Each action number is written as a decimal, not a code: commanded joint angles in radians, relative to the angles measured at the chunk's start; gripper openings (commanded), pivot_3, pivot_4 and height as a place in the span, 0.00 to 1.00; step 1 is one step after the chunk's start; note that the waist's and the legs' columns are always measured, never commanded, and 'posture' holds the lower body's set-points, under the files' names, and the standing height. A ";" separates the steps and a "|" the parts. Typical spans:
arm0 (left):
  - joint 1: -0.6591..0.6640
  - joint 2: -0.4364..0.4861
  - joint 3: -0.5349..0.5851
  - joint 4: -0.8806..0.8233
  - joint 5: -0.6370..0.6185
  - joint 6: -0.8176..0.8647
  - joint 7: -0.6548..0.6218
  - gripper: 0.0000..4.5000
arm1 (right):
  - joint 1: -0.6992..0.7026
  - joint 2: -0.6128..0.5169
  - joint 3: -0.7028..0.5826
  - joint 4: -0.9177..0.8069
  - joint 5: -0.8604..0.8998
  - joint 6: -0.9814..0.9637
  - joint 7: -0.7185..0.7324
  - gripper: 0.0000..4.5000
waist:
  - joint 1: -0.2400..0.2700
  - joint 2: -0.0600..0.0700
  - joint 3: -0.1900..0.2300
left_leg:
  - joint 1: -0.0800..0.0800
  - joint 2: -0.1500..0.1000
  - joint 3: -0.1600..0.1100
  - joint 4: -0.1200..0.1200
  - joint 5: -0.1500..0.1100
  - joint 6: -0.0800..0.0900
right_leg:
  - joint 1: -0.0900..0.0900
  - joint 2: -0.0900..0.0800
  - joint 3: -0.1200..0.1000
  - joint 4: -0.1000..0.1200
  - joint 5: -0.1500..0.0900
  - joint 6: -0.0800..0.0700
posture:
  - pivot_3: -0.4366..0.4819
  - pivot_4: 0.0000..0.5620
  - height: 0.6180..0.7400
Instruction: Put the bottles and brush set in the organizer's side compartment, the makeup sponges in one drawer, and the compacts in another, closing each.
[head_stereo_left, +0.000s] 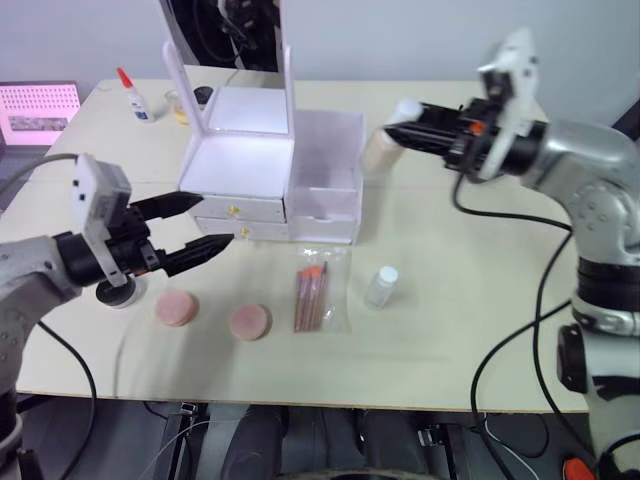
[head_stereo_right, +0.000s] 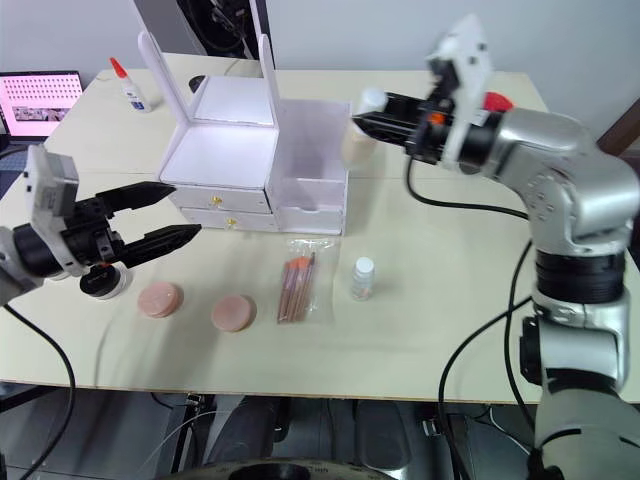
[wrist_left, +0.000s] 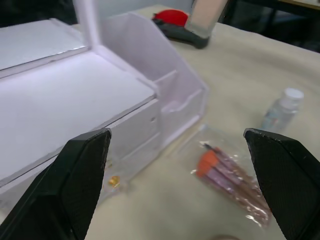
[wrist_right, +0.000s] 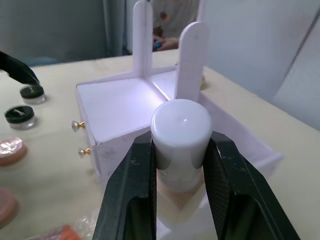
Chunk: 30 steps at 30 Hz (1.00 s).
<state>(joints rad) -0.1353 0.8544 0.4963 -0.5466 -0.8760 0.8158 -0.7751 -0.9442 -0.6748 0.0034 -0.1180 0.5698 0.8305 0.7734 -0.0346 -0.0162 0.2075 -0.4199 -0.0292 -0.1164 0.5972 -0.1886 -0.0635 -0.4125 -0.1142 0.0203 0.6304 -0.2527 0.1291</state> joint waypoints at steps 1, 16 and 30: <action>0.030 -0.011 0.091 -0.078 -0.050 -0.013 0.052 1.00 | -0.071 0.015 0.027 -0.008 0.012 0.164 -0.052 0.17 | 0.003 0.000 0.000 | -0.002 0.000 0.000 0.000 0.000 0.000 | -0.002 0.000 0.000 0.000 0.000 0.000 | 0.48 0.27 1.00; 0.020 -0.007 0.067 -0.096 -0.092 -0.043 0.128 1.00 | -0.048 0.209 0.068 0.070 -0.123 0.292 -0.320 0.17 | 0.000 0.000 0.000 | -0.006 0.001 0.001 0.001 0.002 -0.002 | -0.007 0.002 0.000 0.002 0.002 -0.002 | 0.48 0.27 1.00; -0.043 0.013 0.004 -0.051 -0.076 -0.058 0.113 1.00 | 0.063 0.261 0.137 -0.016 -0.196 0.231 -0.351 0.41 | -0.005 0.000 0.000 | -0.006 0.002 0.001 0.001 0.002 -0.002 | -0.007 0.003 0.001 0.003 0.003 -0.001 | 0.48 0.27 1.00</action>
<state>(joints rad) -0.1643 0.8533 0.4954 -0.5960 -0.9575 0.7787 -0.6532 -0.8682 -0.4106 0.1558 -0.0831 0.3781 1.0814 0.4186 -0.0397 -0.0162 0.2073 -0.4257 -0.0276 -0.1158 0.5987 -0.1868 -0.0652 -0.4196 -0.1107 0.0209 0.6330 -0.2501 0.1278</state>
